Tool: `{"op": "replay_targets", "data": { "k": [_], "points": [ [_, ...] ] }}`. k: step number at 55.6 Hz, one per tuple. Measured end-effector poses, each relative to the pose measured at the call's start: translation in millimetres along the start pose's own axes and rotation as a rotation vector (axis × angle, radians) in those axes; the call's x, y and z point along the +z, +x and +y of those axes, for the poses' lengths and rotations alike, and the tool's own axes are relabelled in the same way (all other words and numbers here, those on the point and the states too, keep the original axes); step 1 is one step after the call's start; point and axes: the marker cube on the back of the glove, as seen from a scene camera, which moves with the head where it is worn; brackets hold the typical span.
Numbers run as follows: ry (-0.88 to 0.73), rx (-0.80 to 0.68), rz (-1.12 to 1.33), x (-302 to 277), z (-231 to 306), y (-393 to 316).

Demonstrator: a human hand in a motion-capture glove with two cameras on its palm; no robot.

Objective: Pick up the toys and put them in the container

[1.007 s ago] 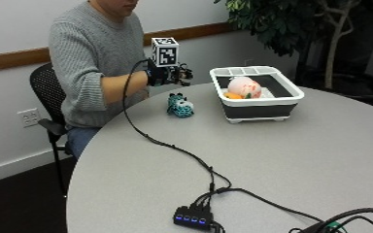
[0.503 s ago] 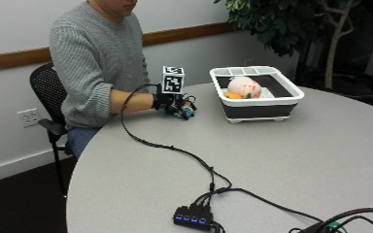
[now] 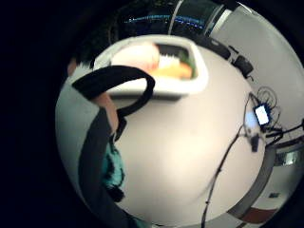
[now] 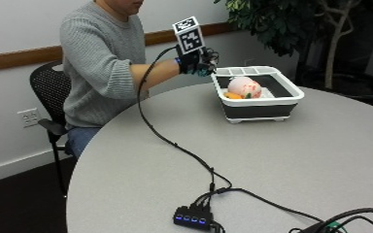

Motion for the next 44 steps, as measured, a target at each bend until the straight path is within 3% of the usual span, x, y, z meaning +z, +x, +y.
{"op": "replay_targets", "data": {
  "k": [5, 14, 19, 27, 31, 37, 44],
  "points": [
    [0.021, 0.011, 0.051, -10.8, -53.5, 3.3],
    [-0.032, 0.208, 0.114, 9.2, -177.0, 31.1],
    [-0.079, 0.275, 0.136, 21.0, -217.6, 51.2],
    [-0.11, 0.287, 0.191, 39.0, -226.9, 63.4],
    [-0.224, 0.38, 0.402, 50.6, -212.2, 92.9],
    [-0.302, 0.29, 0.1, 70.9, -203.7, 74.4],
    [-0.29, 0.266, 0.068, 68.7, -192.2, 69.9]
  ]
}}
